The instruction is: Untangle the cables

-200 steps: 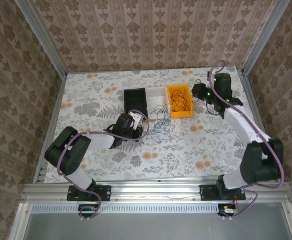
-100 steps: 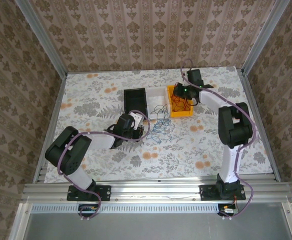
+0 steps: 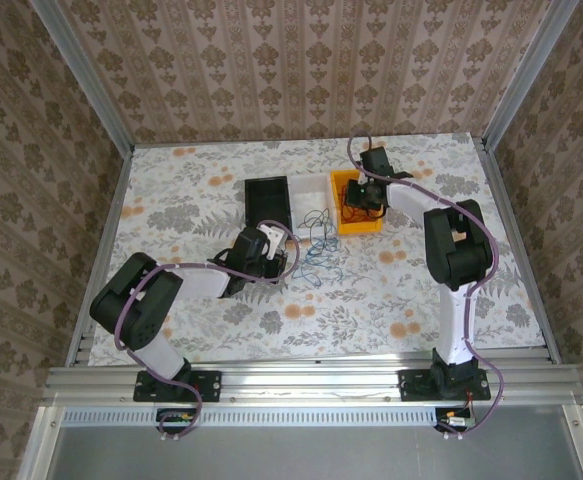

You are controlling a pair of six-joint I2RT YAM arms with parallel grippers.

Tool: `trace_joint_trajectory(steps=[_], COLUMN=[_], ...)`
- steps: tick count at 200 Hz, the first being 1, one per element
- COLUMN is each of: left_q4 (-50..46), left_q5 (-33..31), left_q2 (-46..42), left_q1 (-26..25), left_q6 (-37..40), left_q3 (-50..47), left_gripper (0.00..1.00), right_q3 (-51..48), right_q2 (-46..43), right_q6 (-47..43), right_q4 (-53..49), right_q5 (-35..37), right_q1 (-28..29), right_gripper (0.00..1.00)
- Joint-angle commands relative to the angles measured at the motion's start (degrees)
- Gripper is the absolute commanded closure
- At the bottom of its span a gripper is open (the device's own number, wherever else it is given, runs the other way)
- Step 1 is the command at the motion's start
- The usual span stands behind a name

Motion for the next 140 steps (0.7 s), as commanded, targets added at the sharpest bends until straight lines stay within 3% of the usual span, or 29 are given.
trace_joint_trajectory(steps=[1, 75, 109, 140], left_q4=[-0.1, -0.3, -0.6, -0.4], left_q5=[-0.9, -0.8, -0.1, 0.0], left_q2=[0.1, -0.6, -1.7, -2.8], left_q1=[-0.4, -0.4, -0.4, -0.4], left_q6=[0.9, 1.8, 2.3, 1.9], left_q3=[0.9, 1.5, 0.7, -0.3], left_gripper=[1.0, 1.0, 1.0, 1.0], right_q3=[-1.4, -3.3, -6.9, -13.1], right_q2=[-4.5, -15.2, -19.3, -21.1], right_q6=[-1.4, -2.9, -3.5, -6.1], right_q4=[-1.8, 2.2, 2.7, 1.8], right_q5=[1.7, 3.2, 1.5, -0.4], right_q1=[-0.1, -0.1, 0.8, 6.1], right_gripper=[0.84, 0.62, 0.6, 0.59])
